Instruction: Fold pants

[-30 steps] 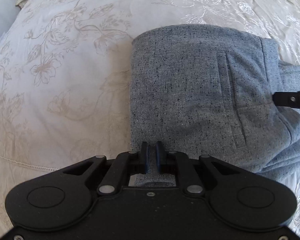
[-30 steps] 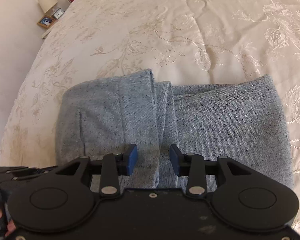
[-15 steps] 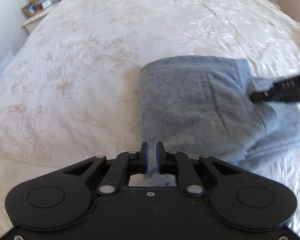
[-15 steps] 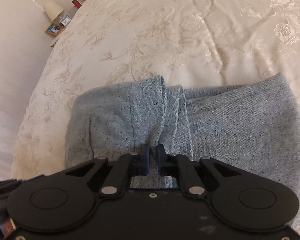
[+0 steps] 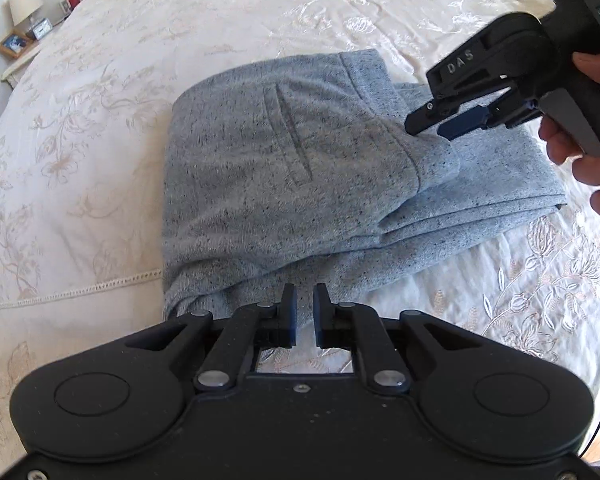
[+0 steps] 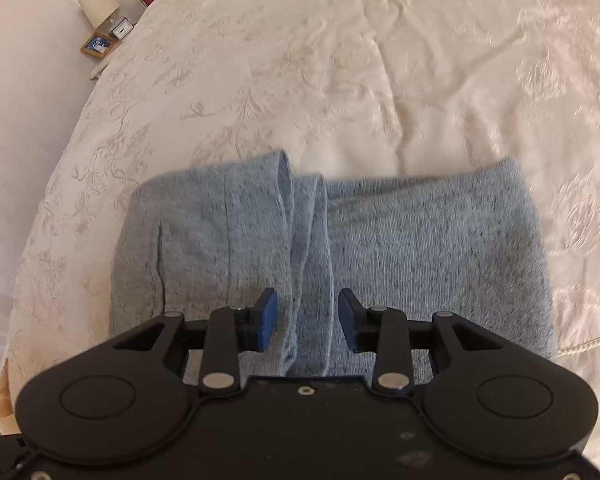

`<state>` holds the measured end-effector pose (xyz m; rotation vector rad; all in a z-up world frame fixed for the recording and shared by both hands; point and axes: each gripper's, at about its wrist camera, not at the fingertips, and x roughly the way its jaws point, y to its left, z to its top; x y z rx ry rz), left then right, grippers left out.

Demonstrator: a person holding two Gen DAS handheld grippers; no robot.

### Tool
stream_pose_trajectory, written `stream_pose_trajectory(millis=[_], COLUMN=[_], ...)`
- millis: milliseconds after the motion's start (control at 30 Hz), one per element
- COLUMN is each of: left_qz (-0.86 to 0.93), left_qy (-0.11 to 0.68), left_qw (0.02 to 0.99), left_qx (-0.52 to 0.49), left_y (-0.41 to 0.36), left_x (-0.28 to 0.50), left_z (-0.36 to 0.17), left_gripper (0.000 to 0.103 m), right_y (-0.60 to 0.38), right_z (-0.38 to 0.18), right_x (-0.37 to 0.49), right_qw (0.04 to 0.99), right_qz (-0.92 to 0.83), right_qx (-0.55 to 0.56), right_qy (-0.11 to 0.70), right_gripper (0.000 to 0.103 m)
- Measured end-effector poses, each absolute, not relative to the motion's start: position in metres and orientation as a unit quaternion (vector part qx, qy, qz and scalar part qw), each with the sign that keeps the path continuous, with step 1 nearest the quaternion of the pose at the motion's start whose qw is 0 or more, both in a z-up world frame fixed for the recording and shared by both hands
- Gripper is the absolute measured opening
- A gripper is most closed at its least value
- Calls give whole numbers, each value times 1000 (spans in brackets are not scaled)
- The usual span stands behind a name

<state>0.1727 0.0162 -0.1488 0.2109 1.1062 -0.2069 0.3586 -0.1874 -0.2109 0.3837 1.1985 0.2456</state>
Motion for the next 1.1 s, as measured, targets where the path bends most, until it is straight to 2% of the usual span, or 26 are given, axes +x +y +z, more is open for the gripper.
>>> stream_pose_trajectory(millis=[200,433,467,500,567,733,1100], left_qz=[-77,-59,-59,-60,-63,-71,-55], left_qy=[540,544,544,543,540,533,519], left_qw=[834,834,834,834,835,838,845], left_qx=[86,73,73,75,81,95,118], left_y=[33,41,41,39,36,25,6], left_x=[179,184,184,184,185,181,182], left_z=[-159,-165,-165,-166,-167,-172,-184], left_gripper=[17,17,17,17,17,17,18], right_y=[-187,-175,-173,-169,-164,-147,-148], right_z=[-240,-249,-249,-248,-240,-200,-126], right_x=[366,386,386,388,385,376,366], right_qw=[781,762,764,765,776,812,841], right_qz=[125,144,145,145,140,155,181], right_qx=[198,229,226,221,187,100,88], right_qy=[579,589,587,588,586,554,502], right_gripper=[45,48,43,27,8,5,4])
